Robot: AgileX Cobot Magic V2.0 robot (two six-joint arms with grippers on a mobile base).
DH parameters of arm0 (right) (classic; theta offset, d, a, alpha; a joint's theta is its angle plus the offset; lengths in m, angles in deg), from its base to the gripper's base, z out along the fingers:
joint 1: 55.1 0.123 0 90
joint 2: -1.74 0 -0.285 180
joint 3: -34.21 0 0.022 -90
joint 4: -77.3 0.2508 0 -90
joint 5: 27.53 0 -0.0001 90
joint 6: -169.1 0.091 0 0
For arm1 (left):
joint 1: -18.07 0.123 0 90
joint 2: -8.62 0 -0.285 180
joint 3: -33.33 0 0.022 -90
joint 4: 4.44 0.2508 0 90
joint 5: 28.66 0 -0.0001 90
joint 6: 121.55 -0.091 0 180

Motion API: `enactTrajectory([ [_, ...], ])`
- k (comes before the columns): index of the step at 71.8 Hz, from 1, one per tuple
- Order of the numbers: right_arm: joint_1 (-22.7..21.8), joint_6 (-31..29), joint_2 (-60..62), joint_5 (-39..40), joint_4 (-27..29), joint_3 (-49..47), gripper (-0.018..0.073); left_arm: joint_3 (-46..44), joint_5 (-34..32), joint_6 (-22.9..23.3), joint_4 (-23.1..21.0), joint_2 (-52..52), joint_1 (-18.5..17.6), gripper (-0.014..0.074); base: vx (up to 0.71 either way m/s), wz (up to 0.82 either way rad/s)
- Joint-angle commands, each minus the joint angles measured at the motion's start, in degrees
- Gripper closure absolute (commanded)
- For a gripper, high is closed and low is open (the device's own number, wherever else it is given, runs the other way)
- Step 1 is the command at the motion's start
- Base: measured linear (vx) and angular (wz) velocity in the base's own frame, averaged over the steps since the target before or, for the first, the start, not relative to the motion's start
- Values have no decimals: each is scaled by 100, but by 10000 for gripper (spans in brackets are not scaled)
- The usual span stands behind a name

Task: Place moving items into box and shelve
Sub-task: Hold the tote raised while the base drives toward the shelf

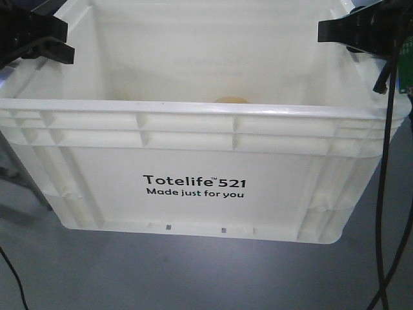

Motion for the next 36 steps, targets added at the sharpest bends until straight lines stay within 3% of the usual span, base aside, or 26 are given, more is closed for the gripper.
enactTrajectory([
  [1,-12,104,172,785,-94,-244,565,-261,-507,-160,-728,313,-66,596,37,-65],
  [36,-12,104,172,778,-87,-244,565,-261,-506,-160,-706,313,-66,596,39,-53],
])
